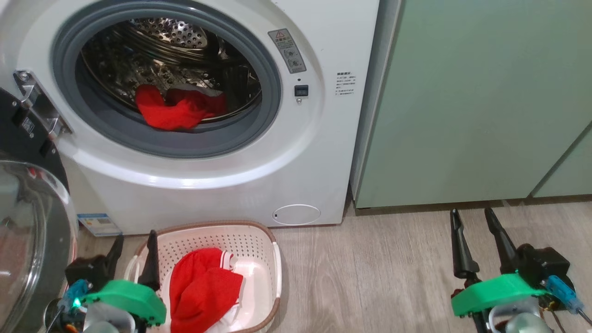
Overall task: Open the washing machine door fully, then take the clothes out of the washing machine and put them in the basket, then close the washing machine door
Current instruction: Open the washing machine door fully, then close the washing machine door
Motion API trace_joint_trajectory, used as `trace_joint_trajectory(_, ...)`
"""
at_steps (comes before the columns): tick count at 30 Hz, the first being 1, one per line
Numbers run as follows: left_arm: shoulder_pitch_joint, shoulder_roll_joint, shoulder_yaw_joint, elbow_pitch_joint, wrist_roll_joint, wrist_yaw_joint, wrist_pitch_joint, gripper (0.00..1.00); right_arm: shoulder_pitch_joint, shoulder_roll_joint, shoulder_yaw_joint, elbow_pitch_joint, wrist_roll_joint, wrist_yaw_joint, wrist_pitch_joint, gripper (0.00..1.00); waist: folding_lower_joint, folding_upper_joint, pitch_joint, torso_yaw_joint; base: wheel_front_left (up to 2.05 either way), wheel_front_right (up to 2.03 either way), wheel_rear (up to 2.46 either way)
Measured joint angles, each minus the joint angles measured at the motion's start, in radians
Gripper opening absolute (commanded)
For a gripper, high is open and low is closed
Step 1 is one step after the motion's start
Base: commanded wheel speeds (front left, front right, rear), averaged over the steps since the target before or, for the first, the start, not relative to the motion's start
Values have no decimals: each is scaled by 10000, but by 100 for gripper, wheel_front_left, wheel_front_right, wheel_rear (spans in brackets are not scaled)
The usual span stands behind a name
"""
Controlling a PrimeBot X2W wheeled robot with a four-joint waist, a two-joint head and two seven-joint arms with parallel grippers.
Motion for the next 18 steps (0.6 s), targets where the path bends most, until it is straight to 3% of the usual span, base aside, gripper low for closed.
trace_joint_trajectory(13, -13, -98, 153, 173, 201, -59, 50, 100, -4, 2, -40, -2, 0, 0, 0, 100, 0, 0, 136, -45, 0, 0, 0)
trace_joint_trajectory(18, -1062, -17, -332, 901, 360, -90, 1363, 100, -23, 6, -29, -2, 2, 0, 0, 100, 0, 0, 334, -123, 0, 0, 0)
